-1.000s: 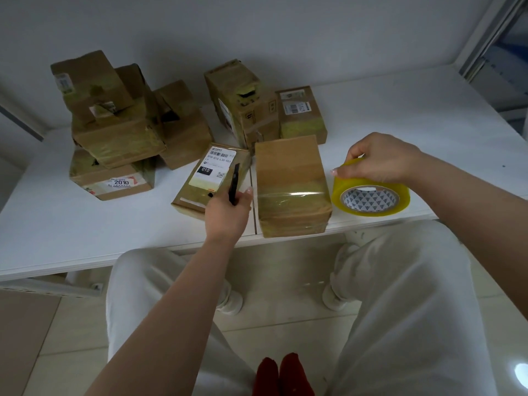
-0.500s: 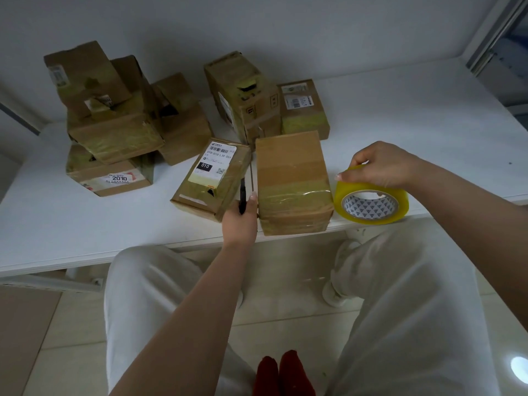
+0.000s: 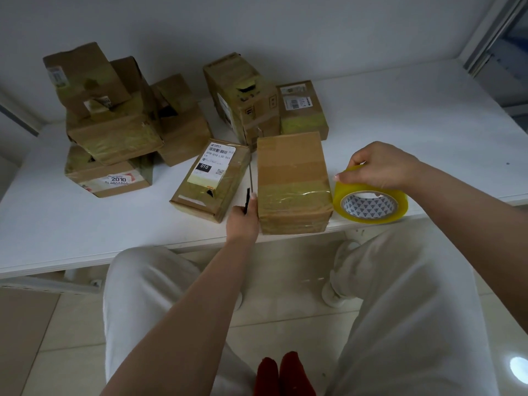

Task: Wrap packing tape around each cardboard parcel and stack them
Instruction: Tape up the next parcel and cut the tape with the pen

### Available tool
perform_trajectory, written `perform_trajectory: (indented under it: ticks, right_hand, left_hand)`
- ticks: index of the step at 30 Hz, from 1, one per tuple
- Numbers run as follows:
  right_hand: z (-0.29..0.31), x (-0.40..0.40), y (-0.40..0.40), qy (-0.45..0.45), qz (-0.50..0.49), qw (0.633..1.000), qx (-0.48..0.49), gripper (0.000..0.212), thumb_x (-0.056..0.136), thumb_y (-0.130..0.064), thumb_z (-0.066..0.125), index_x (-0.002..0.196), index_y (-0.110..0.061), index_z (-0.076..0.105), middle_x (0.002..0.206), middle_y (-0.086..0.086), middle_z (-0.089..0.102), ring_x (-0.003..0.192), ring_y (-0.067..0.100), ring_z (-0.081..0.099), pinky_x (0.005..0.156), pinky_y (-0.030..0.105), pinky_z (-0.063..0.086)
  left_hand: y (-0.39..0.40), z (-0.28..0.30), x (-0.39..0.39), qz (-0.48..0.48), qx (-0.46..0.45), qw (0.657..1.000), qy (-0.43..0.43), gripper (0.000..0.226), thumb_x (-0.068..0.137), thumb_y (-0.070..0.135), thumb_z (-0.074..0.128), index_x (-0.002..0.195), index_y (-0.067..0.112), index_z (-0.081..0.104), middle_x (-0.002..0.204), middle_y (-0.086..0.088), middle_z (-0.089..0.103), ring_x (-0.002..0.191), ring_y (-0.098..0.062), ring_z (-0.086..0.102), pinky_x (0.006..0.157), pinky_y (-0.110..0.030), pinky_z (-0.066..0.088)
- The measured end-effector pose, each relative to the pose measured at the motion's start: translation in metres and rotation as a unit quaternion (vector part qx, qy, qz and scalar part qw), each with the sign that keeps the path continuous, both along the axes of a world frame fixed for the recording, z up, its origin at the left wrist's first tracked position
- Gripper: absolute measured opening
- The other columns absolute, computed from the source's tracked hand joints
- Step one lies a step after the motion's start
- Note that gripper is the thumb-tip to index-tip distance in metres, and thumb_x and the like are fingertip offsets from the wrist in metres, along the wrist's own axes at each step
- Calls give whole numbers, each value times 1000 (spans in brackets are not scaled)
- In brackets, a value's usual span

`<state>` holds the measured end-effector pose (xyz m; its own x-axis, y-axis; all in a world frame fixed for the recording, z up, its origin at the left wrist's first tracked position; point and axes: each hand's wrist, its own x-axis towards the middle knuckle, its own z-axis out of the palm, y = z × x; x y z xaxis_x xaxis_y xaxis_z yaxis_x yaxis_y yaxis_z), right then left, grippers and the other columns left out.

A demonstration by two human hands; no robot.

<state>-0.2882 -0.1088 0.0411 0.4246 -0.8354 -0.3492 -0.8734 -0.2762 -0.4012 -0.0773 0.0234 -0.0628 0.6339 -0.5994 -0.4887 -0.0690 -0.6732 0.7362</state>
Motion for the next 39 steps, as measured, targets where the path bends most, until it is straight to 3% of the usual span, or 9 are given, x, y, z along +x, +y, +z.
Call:
perform_trajectory:
  ticks: [5, 9, 12, 14, 16, 21, 26, 32, 39]
  right_hand:
    - [-1, 0, 0, 0, -1, 1000, 0, 32, 83, -54, 65, 91, -24, 69, 90, -2, 64, 82, 17, 60, 81, 38, 53]
    - [-4, -1, -1, -10, -7, 1000, 4, 29, 82, -54, 66, 85, -26, 69, 88, -5, 63, 80, 15, 59, 82, 38, 52]
    - [-6, -1, -2, -19, -6, 1000, 10, 29, 82, -53, 67, 83, -25, 70, 88, -5, 64, 80, 13, 58, 83, 39, 52]
    - [-7, 0, -3, -25, -3, 1000, 18, 31, 83, -52, 67, 88, -21, 72, 87, -5, 63, 76, 9, 56, 81, 38, 51]
    - [-7, 1, -2, -42, 1, 999, 30, 33, 82, -51, 68, 90, -19, 72, 88, -2, 65, 76, 9, 57, 76, 34, 50]
    - [-10, -10, 1, -112, -3, 984, 137, 32, 82, -49, 69, 90, -19, 73, 91, -1, 67, 83, 15, 63, 74, 30, 51]
    - [-22, -39, -7, -85, -8, 981, 172, 35, 82, -49, 69, 87, -15, 75, 89, 5, 70, 86, 23, 65, 80, 35, 51]
    - [-46, -30, -1, 33, 0, 995, 94, 51, 79, -56, 69, 72, -6, 68, 70, 7, 62, 71, 21, 59, 62, 29, 42]
    - [-44, -43, 5, -86, -38, 985, 147, 45, 76, -53, 74, 84, -9, 75, 85, 9, 71, 82, 22, 66, 73, 31, 52]
  left_hand:
    - [-9, -4, 21, -127, 66, 984, -105, 28, 101, 17, 43, 123, 3, 54, 114, -18, 63, 105, -37, 59, 78, -37, 47]
    - [-15, 13, 21, -117, 14, 987, -111, 32, 103, 21, 39, 121, 2, 56, 117, -20, 63, 93, -29, 59, 77, -34, 49]
    - [-14, 31, 2, -90, -88, 974, -190, 35, 103, 24, 38, 131, 8, 53, 117, -16, 63, 111, -34, 57, 92, -39, 47]
    - [-18, 45, -22, -133, -132, 939, -287, 47, 102, 32, 40, 144, 10, 42, 142, -17, 48, 136, -35, 38, 113, -45, 32]
    - [-27, 52, -48, -200, -77, 921, -326, 64, 101, 45, 35, 154, 13, 18, 161, -13, 17, 149, -33, 5, 120, -49, 8]
    - [-41, 33, -79, -278, 107, 882, -365, 83, 96, 64, 14, 154, 11, -13, 159, -20, -19, 145, -38, -22, 116, -60, -5]
    - [-39, 29, -79, -285, 113, 867, -394, 90, 92, 70, 10, 153, 9, -16, 158, -22, -21, 145, -39, -23, 115, -61, -4]
    - [-42, 31, -79, -303, 157, 857, -387, 123, 70, 94, 19, 150, 11, -23, 156, -19, -29, 142, -39, -28, 110, -67, -7]
    - [-43, 40, -72, -302, 139, 867, -371, 115, 78, 82, 39, 153, 11, -14, 159, -17, -21, 146, -39, -20, 109, -69, 7]
